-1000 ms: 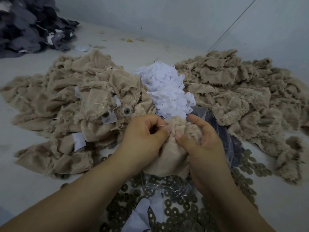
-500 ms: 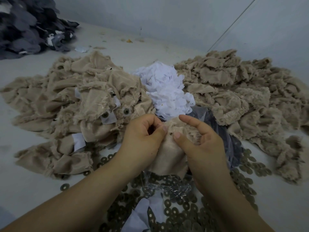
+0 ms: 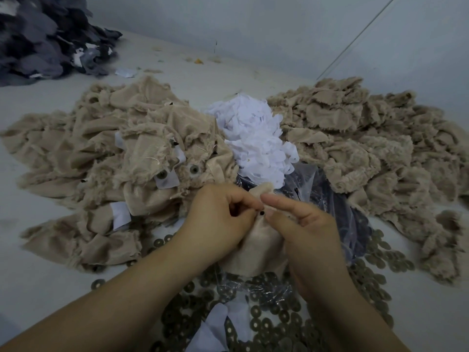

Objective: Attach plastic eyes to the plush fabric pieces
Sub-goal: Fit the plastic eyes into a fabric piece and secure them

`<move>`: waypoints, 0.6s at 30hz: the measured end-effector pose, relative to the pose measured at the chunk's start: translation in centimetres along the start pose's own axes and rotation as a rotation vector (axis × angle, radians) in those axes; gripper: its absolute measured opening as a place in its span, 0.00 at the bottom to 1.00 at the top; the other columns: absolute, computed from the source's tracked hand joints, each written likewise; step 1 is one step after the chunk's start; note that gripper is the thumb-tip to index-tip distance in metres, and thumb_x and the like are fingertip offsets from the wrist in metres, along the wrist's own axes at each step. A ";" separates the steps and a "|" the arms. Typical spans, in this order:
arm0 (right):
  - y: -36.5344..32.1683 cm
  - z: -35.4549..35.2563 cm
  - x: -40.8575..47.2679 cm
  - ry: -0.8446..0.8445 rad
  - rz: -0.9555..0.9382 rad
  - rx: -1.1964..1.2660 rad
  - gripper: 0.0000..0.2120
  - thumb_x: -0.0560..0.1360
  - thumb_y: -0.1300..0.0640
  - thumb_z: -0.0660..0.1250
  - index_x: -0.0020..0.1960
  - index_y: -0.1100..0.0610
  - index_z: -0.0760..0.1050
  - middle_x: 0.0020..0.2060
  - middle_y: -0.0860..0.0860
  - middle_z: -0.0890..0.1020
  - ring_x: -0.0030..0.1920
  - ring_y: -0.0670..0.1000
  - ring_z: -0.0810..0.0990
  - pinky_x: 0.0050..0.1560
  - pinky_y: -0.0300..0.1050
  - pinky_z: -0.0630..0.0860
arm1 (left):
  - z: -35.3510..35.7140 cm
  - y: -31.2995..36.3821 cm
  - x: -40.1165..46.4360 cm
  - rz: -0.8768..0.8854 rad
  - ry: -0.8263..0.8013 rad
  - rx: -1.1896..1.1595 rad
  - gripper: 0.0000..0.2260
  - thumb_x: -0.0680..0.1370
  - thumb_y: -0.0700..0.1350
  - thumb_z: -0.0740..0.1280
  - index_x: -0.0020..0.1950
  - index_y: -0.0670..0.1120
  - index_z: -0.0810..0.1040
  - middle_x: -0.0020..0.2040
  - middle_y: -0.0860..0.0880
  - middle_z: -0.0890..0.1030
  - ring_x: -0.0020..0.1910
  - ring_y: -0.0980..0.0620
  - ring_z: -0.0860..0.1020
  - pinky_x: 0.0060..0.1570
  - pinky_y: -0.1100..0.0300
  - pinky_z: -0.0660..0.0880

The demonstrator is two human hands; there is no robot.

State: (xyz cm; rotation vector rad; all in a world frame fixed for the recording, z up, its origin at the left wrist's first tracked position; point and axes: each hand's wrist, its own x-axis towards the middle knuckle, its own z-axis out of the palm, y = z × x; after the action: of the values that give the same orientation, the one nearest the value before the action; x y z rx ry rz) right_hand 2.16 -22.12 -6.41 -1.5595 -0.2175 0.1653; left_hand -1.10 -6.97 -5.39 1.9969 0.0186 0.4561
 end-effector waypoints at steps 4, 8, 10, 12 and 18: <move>0.2 0.1 0.1 0.056 0.017 -0.033 0.15 0.75 0.64 0.70 0.44 0.44 0.87 0.42 0.57 0.87 0.50 0.58 0.84 0.49 0.50 0.84 | -0.7 -0.3 1.2 -0.121 -0.155 -0.045 0.08 0.74 0.36 0.72 0.39 0.48 0.85 0.34 0.50 0.84 0.33 0.51 0.82 0.35 0.57 0.79; 0.5 0.0 0.2 0.055 0.060 -0.098 0.14 0.76 0.60 0.70 0.45 0.41 0.86 0.49 0.68 0.81 0.56 0.70 0.74 0.54 0.64 0.74 | -0.2 -0.5 3.9 0.017 -0.019 0.176 0.05 0.73 0.36 0.71 0.43 0.45 0.84 0.33 0.56 0.79 0.32 0.63 0.76 0.34 0.72 0.71; 0.6 0.1 0.3 0.048 0.076 -0.096 0.15 0.76 0.61 0.70 0.44 0.41 0.86 0.49 0.69 0.80 0.55 0.70 0.74 0.51 0.53 0.75 | 0.4 -0.5 5.5 0.202 0.011 0.408 0.09 0.74 0.37 0.70 0.54 0.43 0.80 0.46 0.52 0.77 0.40 0.59 0.75 0.44 0.63 0.75; 0.6 0.1 0.4 0.045 0.092 -0.085 0.15 0.76 0.61 0.70 0.43 0.41 0.87 0.48 0.68 0.81 0.54 0.69 0.75 0.49 0.42 0.79 | 1.0 -0.8 7.2 0.308 -0.069 0.593 0.16 0.74 0.35 0.69 0.62 0.41 0.75 0.57 0.44 0.72 0.42 0.46 0.75 0.39 0.48 0.76; 0.1 -0.1 0.5 0.055 0.100 -0.111 0.14 0.76 0.60 0.70 0.43 0.41 0.86 0.48 0.65 0.82 0.54 0.64 0.74 0.52 0.50 0.71 | 1.0 -1.1 9.5 0.368 -0.113 0.815 0.06 0.73 0.30 0.63 0.48 0.37 0.75 0.54 0.41 0.71 0.30 0.48 0.61 0.26 0.54 0.61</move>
State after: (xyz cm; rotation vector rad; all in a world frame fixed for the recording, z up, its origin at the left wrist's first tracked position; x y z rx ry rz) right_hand 2.62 -22.11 -6.47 -1.6842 -0.1074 0.1912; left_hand 8.20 -5.39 -3.80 2.8455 -0.2787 0.6342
